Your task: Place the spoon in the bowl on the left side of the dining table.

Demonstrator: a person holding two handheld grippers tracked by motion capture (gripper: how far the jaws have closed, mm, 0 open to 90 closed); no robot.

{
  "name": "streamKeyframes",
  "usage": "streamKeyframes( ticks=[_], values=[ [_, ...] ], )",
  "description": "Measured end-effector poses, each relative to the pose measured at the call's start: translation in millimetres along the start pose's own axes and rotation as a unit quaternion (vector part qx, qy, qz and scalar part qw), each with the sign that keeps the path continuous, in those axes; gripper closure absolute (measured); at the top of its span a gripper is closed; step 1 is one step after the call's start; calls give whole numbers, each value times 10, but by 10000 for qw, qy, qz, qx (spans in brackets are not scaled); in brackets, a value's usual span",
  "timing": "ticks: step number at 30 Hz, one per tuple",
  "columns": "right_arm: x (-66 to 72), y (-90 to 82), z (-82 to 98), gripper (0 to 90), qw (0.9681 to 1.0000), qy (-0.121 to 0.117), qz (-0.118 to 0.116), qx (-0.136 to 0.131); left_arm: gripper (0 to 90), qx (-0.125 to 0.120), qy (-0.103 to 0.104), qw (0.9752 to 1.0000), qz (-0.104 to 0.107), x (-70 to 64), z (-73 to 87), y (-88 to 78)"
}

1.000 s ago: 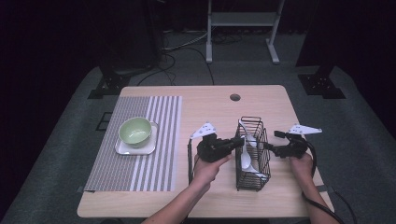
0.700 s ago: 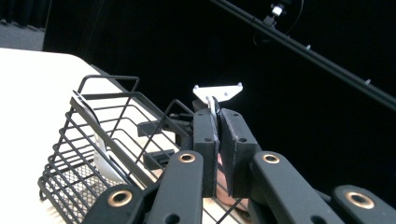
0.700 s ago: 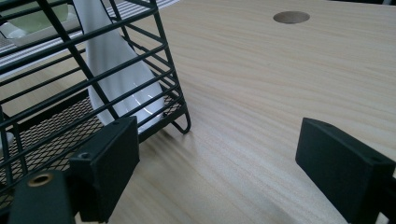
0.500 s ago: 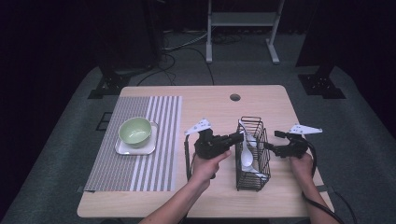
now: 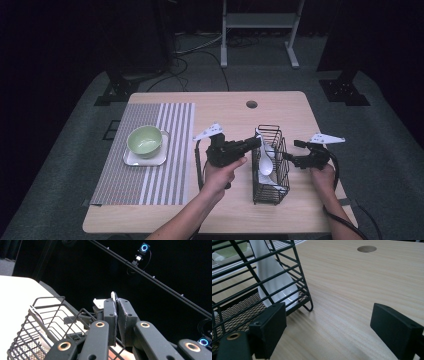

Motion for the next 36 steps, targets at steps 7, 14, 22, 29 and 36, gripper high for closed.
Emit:
streamKeyframes(
  ticks=[7, 14, 22, 29, 36],
  values=[
    [-3, 0, -1, 123, 10000, 17, 3, -1, 853, -104, -90, 9999, 8, 1, -71, -48],
    [-3, 1, 0, 123, 10000, 14, 8, 9, 853, -156, -11, 9999, -41, -15, -175, -104],
    [-5, 1, 0, 123, 10000, 19, 12, 5, 853, -314, -6, 9994, -110, -14, -303, -198],
    [-9, -1, 0, 123, 10000, 35, 14, 3, 853, -275, 86, 9993, -232, -16, -368, -293],
    [-10, -2, -1, 123, 10000, 38, 18, -4, 853, -300, 97, 9988, -371, 35, -393, -418]
  ],
)
Point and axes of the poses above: each handheld gripper's, and its own axes: y roughly forward along the jaws, z roughly out of its underside, x roughly to its left, the point moved 6 cm from there along y, roughly forward along the jaws, and after that the axes turned 9 degrees about z, right-handed, at the moved point
